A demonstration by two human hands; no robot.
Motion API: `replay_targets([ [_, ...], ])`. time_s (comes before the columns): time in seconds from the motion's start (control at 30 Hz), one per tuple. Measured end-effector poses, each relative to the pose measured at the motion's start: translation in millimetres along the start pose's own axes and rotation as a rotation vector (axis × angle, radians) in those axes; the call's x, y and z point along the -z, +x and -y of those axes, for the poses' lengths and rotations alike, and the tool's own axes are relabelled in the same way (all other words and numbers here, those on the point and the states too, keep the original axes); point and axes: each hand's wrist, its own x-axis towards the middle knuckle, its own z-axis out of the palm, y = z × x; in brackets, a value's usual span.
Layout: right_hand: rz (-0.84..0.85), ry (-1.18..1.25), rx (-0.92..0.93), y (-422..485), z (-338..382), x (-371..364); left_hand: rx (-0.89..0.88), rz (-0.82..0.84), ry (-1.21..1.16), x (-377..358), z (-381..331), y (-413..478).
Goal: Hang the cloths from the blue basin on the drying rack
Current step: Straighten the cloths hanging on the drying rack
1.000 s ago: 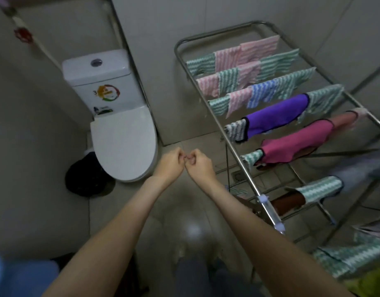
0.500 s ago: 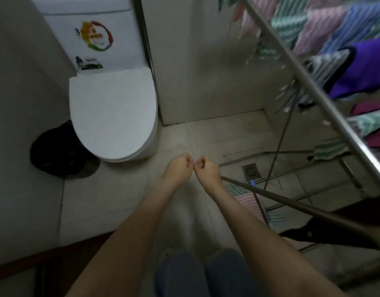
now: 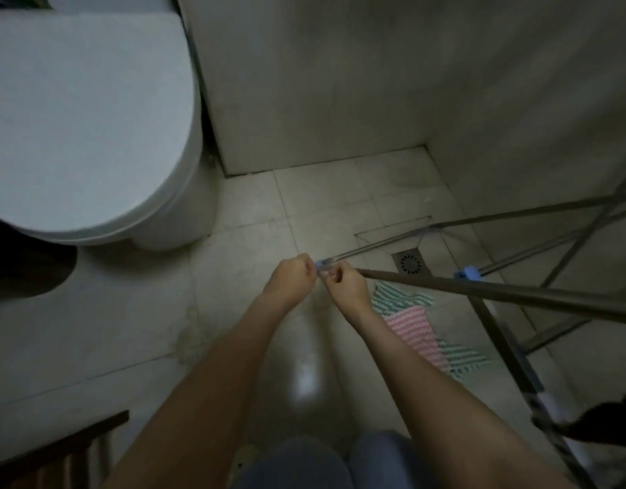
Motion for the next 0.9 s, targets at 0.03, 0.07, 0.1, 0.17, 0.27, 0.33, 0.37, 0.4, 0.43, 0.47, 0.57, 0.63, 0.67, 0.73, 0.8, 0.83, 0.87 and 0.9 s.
replay_targets([
  [0.03,-0.001,-0.031,-0.001,8,-20,-6,0.002,0.022,0.005,-18,7,9],
  [0.07,0.008,-0.07,0.017,14,-31,-9,-0.002,0.033,0.017,-27,11,15],
  [0.1,0.037,-0.12,0.034,22,-51,-15,-0.012,0.062,0.035,-45,17,23],
  [0.17,0.112,-0.205,0.078,37,-88,-26,-0.045,0.133,0.064,-78,30,42],
  [0.27,0.139,-0.261,0.057,53,-139,-30,-0.052,0.218,0.097,-115,45,64],
  [0.33,0.123,-0.262,-0.014,66,-171,-30,-0.083,0.256,0.133,-133,51,76],
  [0.37,0.108,-0.245,-0.063,73,-188,-30,-0.1,0.271,0.145,-143,55,79],
  [0.4,0.088,-0.213,-0.099,83,-204,-32,-0.121,0.283,0.157,-152,58,85],
  [0.43,0.064,-0.176,-0.14,89,-214,-33,-0.136,0.296,0.162,-158,60,89],
  [0.47,0.042,-0.137,-0.167,95,-224,-34,-0.144,0.309,0.154,-164,62,94],
  [0.57,0.042,-0.157,-0.22,100,-244,-37,-0.155,0.333,0.12,-180,71,104],
  [0.63,0.051,-0.162,-0.271,102,-258,-40,-0.166,0.343,0.125,-189,74,108],
  [0.67,0.062,-0.148,-0.294,101,-265,-42,-0.169,0.349,0.132,-196,75,109],
  [0.73,0.107,-0.196,-0.323,102,-276,-47,-0.172,0.347,0.143,-204,77,111],
  [0.8,0.135,-0.351,-0.318,104,-289,-54,-0.182,0.341,0.146,-212,77,112],
  [0.83,0.121,-0.442,-0.285,104,-294,-57,-0.19,0.34,0.149,-215,77,111],
  [0.87,0.115,-0.52,-0.25,105,-300,-59,-0.198,0.34,0.152,-216,77,111],
  [0.9,0.119,-0.57,-0.219,105,-305,-62,-0.198,0.343,0.157,-216,79,111],
])
